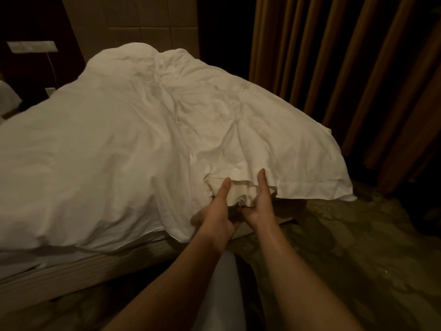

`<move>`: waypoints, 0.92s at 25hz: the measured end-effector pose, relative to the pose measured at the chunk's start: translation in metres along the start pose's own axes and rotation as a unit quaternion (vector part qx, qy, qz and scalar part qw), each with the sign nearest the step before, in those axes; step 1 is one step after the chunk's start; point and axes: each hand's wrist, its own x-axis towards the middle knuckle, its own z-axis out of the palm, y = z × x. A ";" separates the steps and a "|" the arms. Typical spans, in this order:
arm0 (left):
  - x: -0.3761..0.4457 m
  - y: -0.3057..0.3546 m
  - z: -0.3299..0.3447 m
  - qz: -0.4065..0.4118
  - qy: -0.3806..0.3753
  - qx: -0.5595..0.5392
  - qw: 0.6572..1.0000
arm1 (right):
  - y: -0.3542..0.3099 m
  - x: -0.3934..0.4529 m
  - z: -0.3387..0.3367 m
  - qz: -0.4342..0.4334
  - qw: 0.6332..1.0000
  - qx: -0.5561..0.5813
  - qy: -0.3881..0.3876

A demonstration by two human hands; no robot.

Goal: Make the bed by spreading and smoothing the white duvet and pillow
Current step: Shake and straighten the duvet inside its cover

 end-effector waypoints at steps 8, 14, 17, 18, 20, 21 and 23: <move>0.016 0.026 0.010 0.034 -0.058 -0.166 0.984 | 0.005 0.016 0.003 -0.088 0.988 0.118 -0.052; 0.025 0.016 0.006 0.071 -0.033 -0.162 0.984 | 0.001 0.010 -0.002 -0.093 0.986 0.119 -0.071; 0.021 0.014 0.008 0.087 -0.062 -0.146 0.984 | -0.008 0.000 0.005 -0.096 0.986 0.113 -0.081; 0.022 0.013 0.008 0.088 -0.061 -0.147 0.983 | -0.009 -0.003 0.007 -0.098 0.986 0.111 -0.076; 0.026 0.014 0.008 0.081 -0.060 -0.169 0.980 | -0.008 -0.007 0.008 -0.095 0.988 0.104 -0.068; 0.027 0.016 0.008 0.083 -0.059 -0.171 0.980 | -0.005 -0.009 0.006 -0.094 0.988 0.102 -0.068; 0.021 0.021 0.007 0.090 -0.080 -0.188 0.975 | 0.001 -0.013 0.002 -0.095 0.989 0.096 -0.065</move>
